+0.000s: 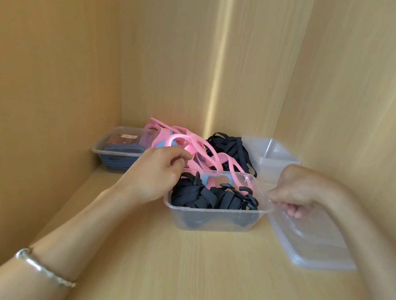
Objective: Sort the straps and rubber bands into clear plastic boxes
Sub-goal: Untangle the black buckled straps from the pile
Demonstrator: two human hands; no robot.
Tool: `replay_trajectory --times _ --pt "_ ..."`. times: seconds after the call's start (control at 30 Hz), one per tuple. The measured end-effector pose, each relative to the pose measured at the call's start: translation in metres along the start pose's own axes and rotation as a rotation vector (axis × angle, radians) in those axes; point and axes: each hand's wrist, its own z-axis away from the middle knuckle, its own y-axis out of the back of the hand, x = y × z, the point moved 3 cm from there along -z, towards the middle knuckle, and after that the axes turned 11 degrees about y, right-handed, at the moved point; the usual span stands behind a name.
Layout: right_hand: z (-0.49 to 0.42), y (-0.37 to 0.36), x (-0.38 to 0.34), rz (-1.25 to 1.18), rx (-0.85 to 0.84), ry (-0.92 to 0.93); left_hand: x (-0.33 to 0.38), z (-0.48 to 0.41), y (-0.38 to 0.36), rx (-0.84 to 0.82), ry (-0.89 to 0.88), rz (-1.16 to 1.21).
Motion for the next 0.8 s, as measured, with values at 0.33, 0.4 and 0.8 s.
replay_trajectory --times 0.33,0.4,0.8 --pt "0.032 0.045 -0.045 0.292 0.683 0.33 0.009 0.0 0.02 0.279 -0.082 0.27" --pt "0.039 0.028 -0.063 0.226 0.65 0.609 0.011 0.002 0.025 0.357 -0.099 0.343" --pt "0.034 -0.036 -0.067 0.104 0.209 1.036 0.021 0.009 -0.005 -0.161 -0.165 -0.207"
